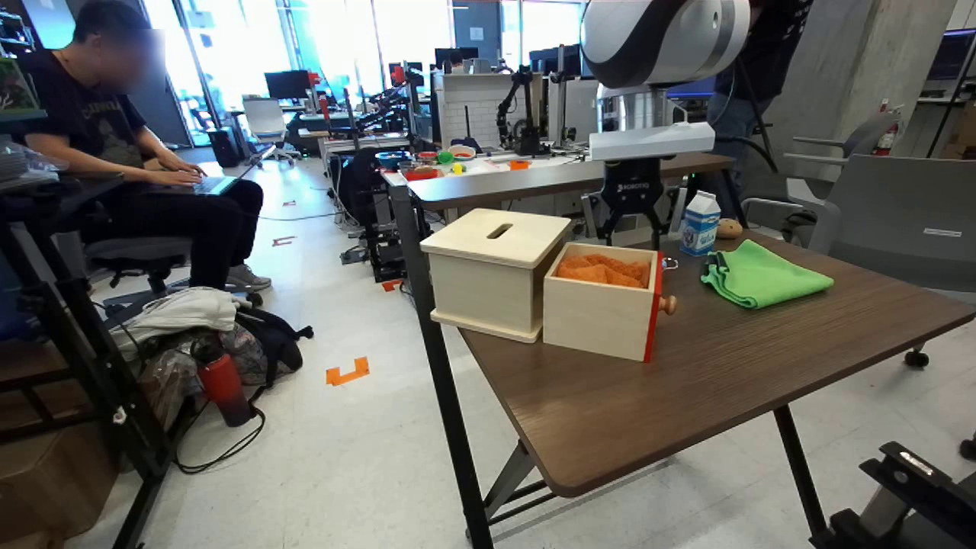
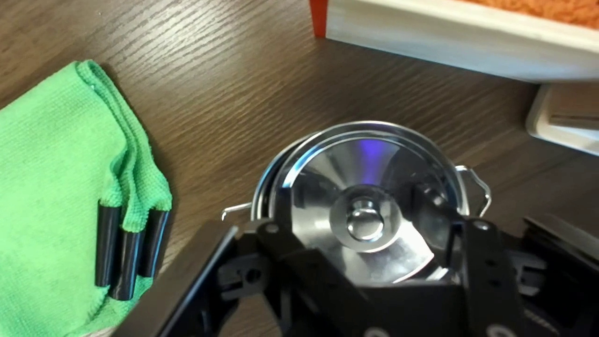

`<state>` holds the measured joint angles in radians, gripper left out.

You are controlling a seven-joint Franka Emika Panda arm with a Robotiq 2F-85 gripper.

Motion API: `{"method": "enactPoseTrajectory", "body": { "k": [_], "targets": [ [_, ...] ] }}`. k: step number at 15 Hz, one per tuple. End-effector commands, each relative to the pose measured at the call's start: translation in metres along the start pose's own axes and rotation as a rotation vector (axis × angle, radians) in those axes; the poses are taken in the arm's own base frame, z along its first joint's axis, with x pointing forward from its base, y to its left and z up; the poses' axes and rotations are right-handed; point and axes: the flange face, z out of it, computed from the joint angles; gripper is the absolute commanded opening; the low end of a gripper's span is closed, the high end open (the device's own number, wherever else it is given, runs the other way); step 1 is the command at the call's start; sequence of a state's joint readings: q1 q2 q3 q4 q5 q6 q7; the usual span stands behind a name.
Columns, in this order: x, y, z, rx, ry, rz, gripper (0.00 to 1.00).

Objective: Move the lid to the right

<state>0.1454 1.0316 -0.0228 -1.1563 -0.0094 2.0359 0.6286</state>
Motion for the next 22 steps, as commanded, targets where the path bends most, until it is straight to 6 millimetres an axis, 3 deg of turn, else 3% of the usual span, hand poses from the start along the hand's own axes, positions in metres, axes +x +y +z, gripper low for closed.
{"method": "enactPoseTrajectory", "body": {
  "k": [1, 5, 10, 13, 14, 15, 19, 21, 22],
  "targets": [
    [0.0079, -0.0047, -0.0033, 0.004, 0.016, -0.011, 0.70],
    [0.0127, -0.0047, -0.0095, 0.013, 0.029, -0.005, 0.67],
    [0.0122, -0.0071, -0.0038, 0.008, 0.029, -0.010, 0.56],
    [0.0114, -0.0079, 0.0003, 0.003, 0.026, -0.011, 0.57],
    [0.0116, -0.0080, -0.0003, 0.004, 0.028, -0.010, 0.52],
    [0.0117, -0.0080, -0.0005, 0.005, 0.028, -0.009, 0.40],
    [0.0121, -0.0084, -0.0029, 0.008, 0.033, -0.006, 0.07],
    [0.0121, -0.0085, -0.0038, 0.008, 0.035, -0.007, 0.01],
    [0.0116, -0.0087, -0.0053, 0.011, 0.035, -0.006, 0.05]
  ]
}}
